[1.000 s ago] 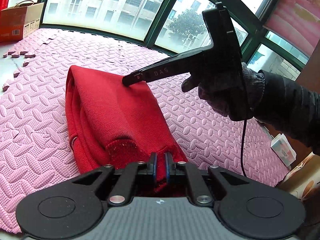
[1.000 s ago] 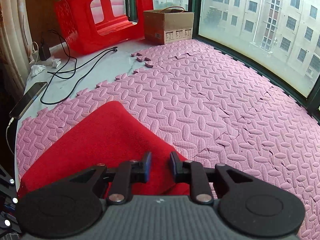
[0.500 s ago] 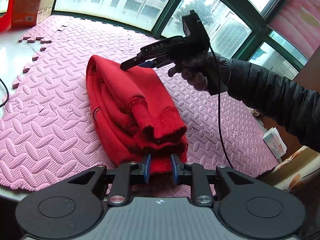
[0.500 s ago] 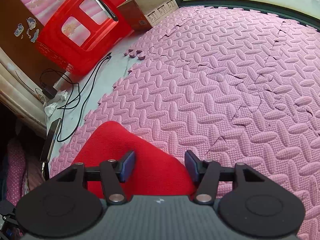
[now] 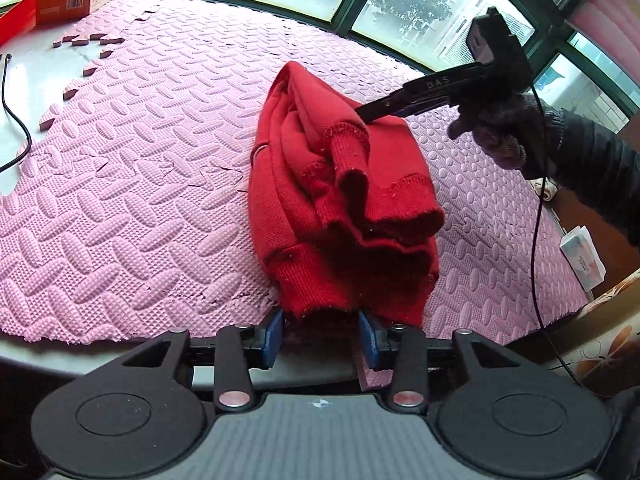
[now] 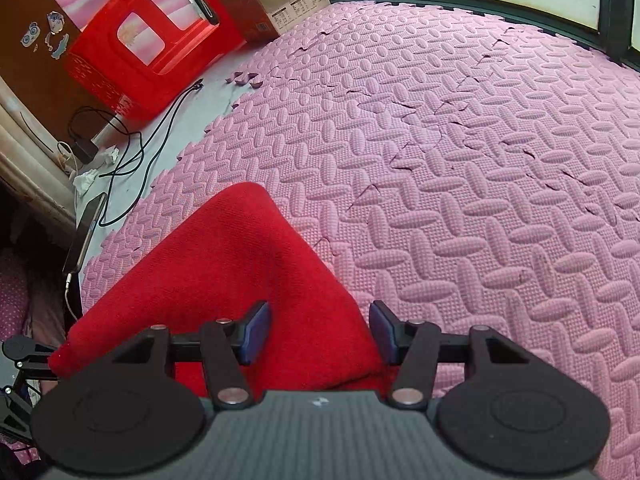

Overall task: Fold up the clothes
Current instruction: 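Release the folded sweatshirt and withdraw both grippers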

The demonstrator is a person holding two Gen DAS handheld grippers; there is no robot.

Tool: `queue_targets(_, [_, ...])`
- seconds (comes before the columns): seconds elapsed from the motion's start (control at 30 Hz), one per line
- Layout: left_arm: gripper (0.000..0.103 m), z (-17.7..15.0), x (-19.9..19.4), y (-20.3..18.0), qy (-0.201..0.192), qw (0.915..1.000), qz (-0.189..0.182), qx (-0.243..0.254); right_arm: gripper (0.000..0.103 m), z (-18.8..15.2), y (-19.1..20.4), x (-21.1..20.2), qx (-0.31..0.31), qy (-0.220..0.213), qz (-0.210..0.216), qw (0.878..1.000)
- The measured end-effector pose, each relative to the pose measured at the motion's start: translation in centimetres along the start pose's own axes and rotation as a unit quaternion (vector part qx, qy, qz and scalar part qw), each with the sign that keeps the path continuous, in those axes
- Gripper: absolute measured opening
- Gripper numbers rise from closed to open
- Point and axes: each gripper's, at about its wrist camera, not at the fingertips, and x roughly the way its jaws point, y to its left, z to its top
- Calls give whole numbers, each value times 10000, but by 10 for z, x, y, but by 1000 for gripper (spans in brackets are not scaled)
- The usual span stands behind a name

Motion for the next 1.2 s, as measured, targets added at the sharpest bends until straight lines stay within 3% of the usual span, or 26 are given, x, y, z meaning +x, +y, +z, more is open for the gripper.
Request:
queue_targets(0.3, [36, 35, 17, 0, -350, 9974, 162, 607, 56, -77, -16, -52, 803, -510, -506, 9942])
queue_targets(0.47, [32, 74, 50, -7, -445, 9936, 83, 1038, 56, -116, -25, -78, 1315, -892, -833, 9838])
queue_targets(0.63, [32, 110, 83, -14, -374, 9926, -22, 1152, 56, -153, -32, -105, 1769, -1282, -1163, 9689])
queue_targets(0.8, [34, 114, 62, -12, -398, 9899, 138, 1350, 55, -155, -3, -128, 1215, -1753, -1637, 9632])
queue_targets(0.9, [32, 122, 38, -13, -607, 9886, 270, 1348, 49, -145, 20, -126, 768, -1907, -1549, 9663])
queue_targets(1.07, [30, 140, 19, -45, -940, 9862, -320, 1327, 35, -123, 55, -99, 381, -2068, -1221, 9700])
queue_targets(1.2, [25, 151, 46, -79, -691, 9834, -883, 1426, 28, -119, 70, -79, 370, -2104, -981, 9720])
